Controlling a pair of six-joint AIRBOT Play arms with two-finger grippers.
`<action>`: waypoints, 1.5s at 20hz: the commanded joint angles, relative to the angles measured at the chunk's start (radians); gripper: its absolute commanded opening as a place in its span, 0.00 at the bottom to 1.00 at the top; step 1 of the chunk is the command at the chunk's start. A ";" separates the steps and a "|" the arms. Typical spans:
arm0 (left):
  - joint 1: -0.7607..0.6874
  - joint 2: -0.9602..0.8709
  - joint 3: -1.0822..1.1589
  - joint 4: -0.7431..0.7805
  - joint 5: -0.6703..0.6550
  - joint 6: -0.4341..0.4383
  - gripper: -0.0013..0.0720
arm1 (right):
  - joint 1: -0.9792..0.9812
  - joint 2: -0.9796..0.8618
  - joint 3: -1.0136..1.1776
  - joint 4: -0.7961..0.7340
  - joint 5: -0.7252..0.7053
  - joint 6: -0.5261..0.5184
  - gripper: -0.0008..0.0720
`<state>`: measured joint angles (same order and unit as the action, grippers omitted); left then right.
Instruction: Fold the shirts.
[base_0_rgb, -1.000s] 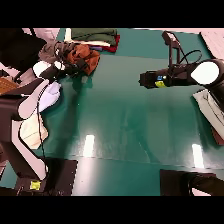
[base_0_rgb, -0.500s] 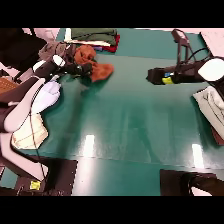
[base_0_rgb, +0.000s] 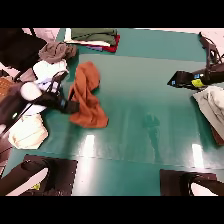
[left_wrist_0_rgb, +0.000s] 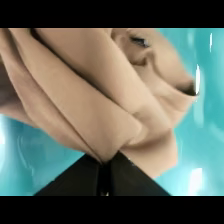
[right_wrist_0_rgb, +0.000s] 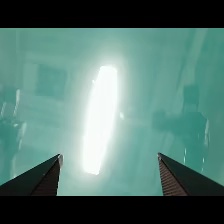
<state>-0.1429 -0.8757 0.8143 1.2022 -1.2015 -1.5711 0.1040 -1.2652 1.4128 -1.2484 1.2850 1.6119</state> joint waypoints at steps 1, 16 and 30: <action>-0.003 0.198 -0.063 0.011 -0.359 -0.053 0.06 | 0.000 -0.002 0.000 0.021 0.057 -0.030 0.93; -0.003 0.222 -0.065 0.012 -0.460 -0.060 0.06 | 0.565 -0.546 0.057 0.691 -0.546 -0.243 0.93; -0.003 0.222 -0.064 0.002 -0.450 -0.029 0.06 | 0.647 -0.943 0.576 0.584 -0.392 0.066 0.66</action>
<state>-0.1452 -0.6540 0.7490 1.2072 -1.6608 -1.6169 0.7414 -2.1704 1.9396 -0.5900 0.8471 1.5871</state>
